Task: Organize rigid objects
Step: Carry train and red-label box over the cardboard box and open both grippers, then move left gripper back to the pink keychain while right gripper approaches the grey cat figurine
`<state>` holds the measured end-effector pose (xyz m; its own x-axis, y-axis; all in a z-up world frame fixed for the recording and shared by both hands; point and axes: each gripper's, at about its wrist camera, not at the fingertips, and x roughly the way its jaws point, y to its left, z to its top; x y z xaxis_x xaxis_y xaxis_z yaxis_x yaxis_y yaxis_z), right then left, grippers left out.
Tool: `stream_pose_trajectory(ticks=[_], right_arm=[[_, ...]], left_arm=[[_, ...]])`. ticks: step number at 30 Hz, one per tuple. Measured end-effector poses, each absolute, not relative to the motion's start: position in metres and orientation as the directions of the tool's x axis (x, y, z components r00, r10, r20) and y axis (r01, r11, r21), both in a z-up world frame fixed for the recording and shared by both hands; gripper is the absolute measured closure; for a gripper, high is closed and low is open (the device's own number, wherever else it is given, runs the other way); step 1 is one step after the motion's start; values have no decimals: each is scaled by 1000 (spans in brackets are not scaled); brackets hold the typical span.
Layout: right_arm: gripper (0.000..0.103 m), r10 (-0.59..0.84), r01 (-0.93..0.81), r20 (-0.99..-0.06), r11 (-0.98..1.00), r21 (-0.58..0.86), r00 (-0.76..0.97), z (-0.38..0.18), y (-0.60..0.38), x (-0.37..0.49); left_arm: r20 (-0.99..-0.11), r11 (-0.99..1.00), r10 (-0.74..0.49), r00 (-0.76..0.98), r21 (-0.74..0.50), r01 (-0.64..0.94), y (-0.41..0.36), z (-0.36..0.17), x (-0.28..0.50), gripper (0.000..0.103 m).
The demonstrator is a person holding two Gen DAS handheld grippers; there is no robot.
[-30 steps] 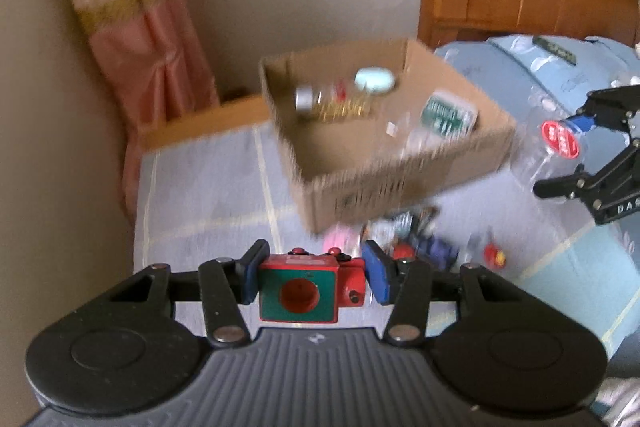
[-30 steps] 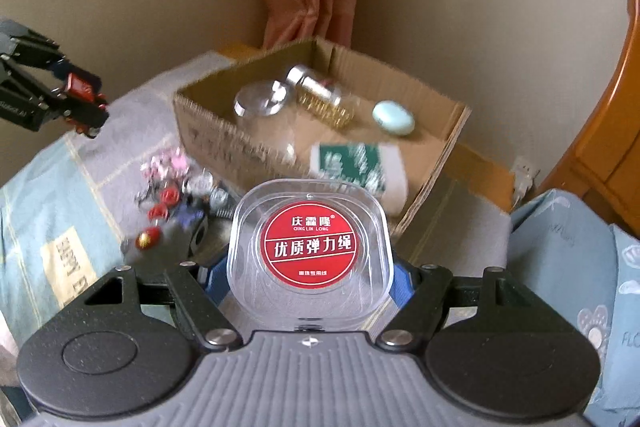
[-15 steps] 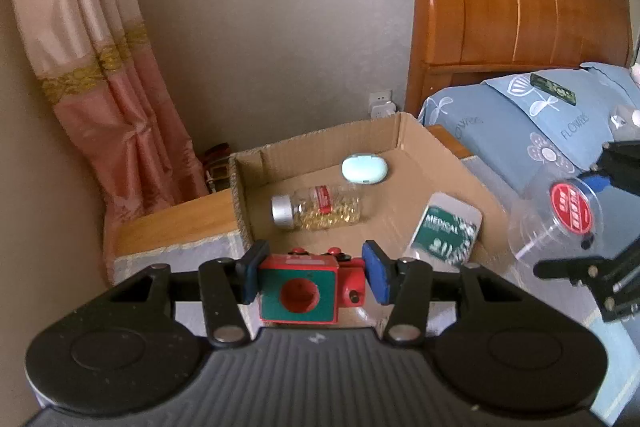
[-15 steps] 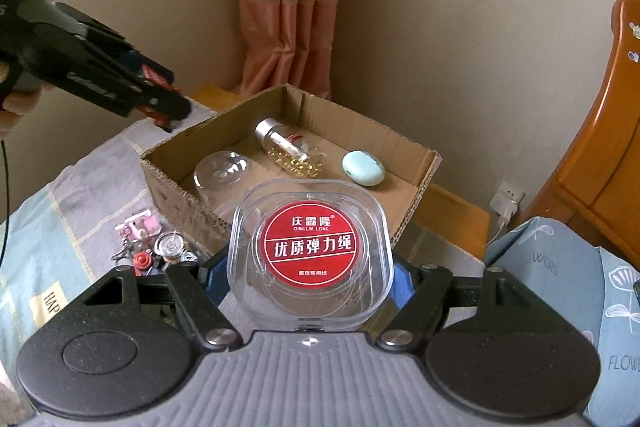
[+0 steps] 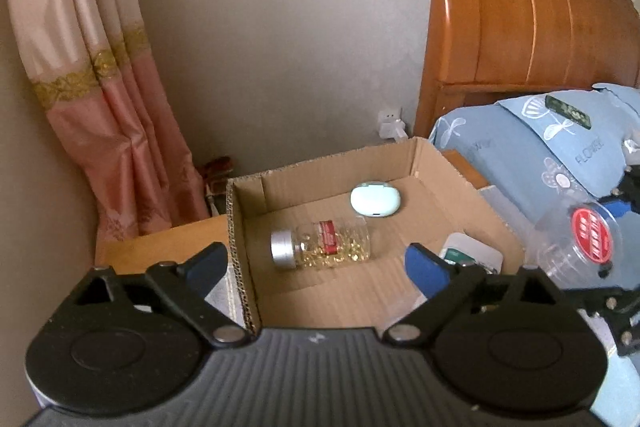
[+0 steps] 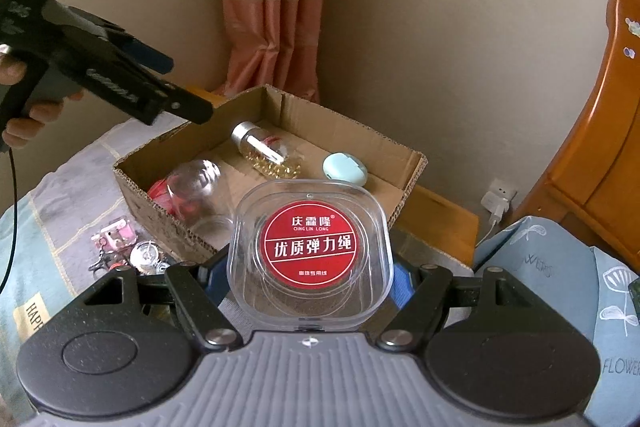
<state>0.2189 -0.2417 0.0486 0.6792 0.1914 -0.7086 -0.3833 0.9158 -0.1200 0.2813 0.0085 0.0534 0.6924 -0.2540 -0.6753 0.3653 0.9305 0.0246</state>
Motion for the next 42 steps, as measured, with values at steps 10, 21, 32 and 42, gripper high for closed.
stream_pose_trajectory(ticks=[10,21,32,42], right_arm=[[24,186,-350,-708,932,-91,681,52,-243,261],[24,170,-305,-744,951,-48,646,38,-227,324],[10,116,-225,-764,974,-40,635,24,-218,347],[1,113,-206,-723,978,-41,682,45,-222,279]], left_arm=[[-675,940,-236,699,25,341,37,53,249,4],[-673,929,-216,708,81,360,35,33,202,4],[-669,929,-217,711,81,360,39,18,189,4],[-681,945,-202,704,53,322,48,17,173,4]])
